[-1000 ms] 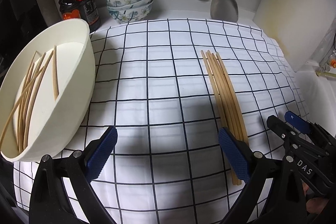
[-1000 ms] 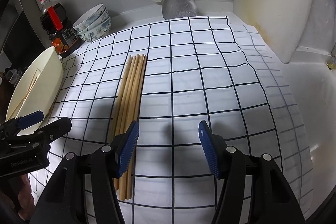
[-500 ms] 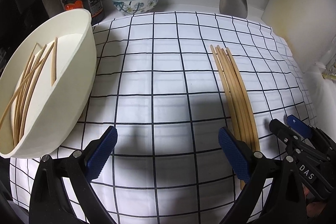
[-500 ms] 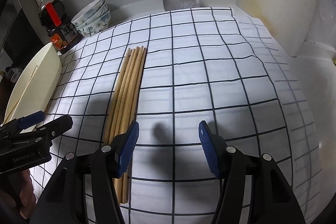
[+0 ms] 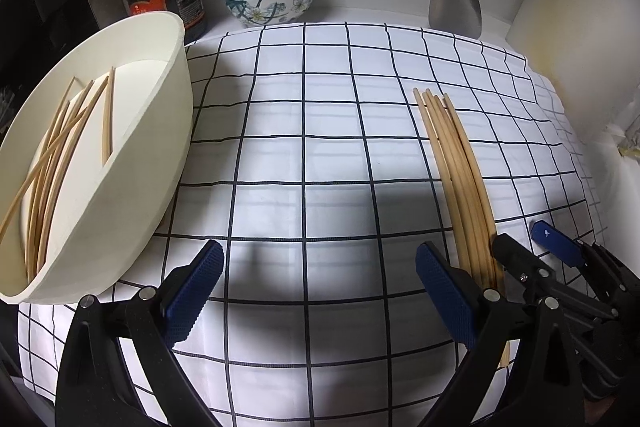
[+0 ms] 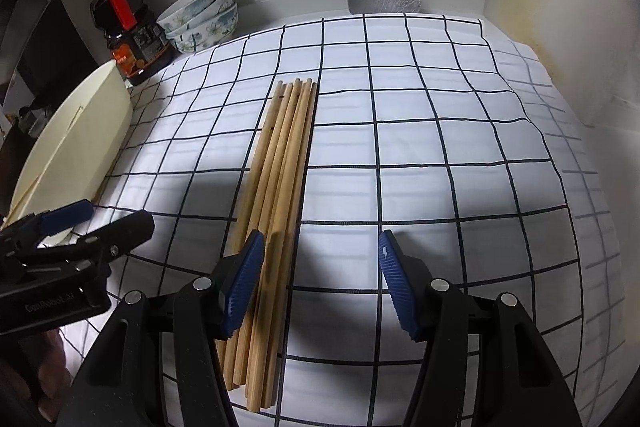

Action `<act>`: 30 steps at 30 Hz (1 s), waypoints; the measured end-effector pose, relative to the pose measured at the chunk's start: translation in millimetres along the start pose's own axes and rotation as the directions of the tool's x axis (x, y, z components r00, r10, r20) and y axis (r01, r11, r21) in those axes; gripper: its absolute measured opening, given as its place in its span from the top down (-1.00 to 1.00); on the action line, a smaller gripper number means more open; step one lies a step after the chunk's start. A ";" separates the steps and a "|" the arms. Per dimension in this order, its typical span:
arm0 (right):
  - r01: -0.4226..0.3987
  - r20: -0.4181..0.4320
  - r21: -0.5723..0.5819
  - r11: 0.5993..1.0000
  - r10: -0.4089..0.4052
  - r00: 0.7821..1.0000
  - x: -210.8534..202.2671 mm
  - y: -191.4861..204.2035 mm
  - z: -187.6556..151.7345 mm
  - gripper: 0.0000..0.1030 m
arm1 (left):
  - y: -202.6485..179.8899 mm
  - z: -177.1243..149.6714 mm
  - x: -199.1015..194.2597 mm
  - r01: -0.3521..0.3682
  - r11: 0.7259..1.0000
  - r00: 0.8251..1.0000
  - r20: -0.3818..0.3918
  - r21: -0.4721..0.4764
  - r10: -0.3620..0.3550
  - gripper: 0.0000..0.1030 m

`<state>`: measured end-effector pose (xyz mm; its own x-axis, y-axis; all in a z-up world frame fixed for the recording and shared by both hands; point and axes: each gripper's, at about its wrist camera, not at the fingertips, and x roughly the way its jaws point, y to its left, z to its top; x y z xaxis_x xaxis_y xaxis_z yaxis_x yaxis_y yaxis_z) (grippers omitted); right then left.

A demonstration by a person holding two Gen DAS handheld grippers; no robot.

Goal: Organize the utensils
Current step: 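Close the left tool on a chopstick while the right tool grasps another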

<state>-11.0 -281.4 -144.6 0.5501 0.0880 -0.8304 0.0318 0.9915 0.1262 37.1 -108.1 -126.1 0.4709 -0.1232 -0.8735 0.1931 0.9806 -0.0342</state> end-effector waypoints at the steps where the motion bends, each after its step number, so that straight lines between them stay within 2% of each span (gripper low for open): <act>1: 0.008 0.001 -0.006 1.000 -0.008 1.000 0.8 -0.2 -0.5 -0.10 | -0.7 0.5 0.9 0.004 1.000 1.000 -0.003 0.001 -0.004 -0.84; 16: 0.088 0.018 0.029 0.996 -0.089 0.996 -2.1 -36.0 -3.1 -0.10 | -34.7 3.4 17.1 0.057 0.996 0.998 0.003 0.068 -0.058 -0.84; 30: 0.101 0.044 0.065 0.993 -0.104 0.994 -12.2 -53.9 -2.0 -0.11 | -46.3 2.8 33.2 0.053 0.994 0.999 -0.004 0.097 -0.053 -0.84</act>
<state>-21.1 -335.7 -142.3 0.5798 -0.0201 -0.8145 0.1419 0.9869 0.0767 46.2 -158.0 -152.1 0.4566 -0.1740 -0.8725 0.2998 0.9534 -0.0332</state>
